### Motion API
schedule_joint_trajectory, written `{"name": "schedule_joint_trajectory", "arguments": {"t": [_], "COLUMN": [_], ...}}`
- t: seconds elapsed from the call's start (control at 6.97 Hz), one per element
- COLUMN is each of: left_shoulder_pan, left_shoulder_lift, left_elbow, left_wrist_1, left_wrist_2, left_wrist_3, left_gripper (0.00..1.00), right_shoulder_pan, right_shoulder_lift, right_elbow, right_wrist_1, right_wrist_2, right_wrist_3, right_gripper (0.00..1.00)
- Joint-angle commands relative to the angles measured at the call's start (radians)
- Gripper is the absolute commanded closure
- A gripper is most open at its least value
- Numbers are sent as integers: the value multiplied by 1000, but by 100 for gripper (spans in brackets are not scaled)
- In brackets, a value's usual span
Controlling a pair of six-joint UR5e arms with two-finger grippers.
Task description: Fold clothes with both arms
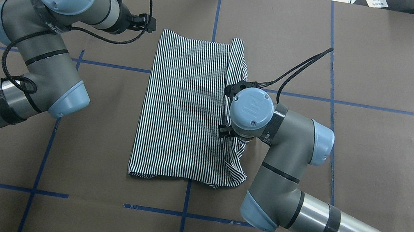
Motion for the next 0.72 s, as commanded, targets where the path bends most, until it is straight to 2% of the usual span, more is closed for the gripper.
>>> {"name": "schedule_joint_trajectory", "arguments": {"t": [0.0,0.14,0.29,0.57], "left_shoulder_pan": [0,0,0,0], "left_shoulder_lift": [-2,-3,-5,-3], "left_elbow": [-1,-3,-3,-6], "left_wrist_1": [-7,-7,-7,-7], "left_wrist_2": [0,0,0,0], "left_wrist_3": [0,-2,-2,-2], "left_gripper": [0,0,0,0], "right_shoulder_pan": [20,34,75,86], "right_shoulder_lift": [-69,-153,-181,-93], "right_elbow": [106,150,179,152], "right_wrist_1": [-113,-125,-130,-124], "right_wrist_2": [-1,-12,0,11], "right_wrist_3": [-35,-59,-108,-119], "right_gripper": [7,7,7,2]}}
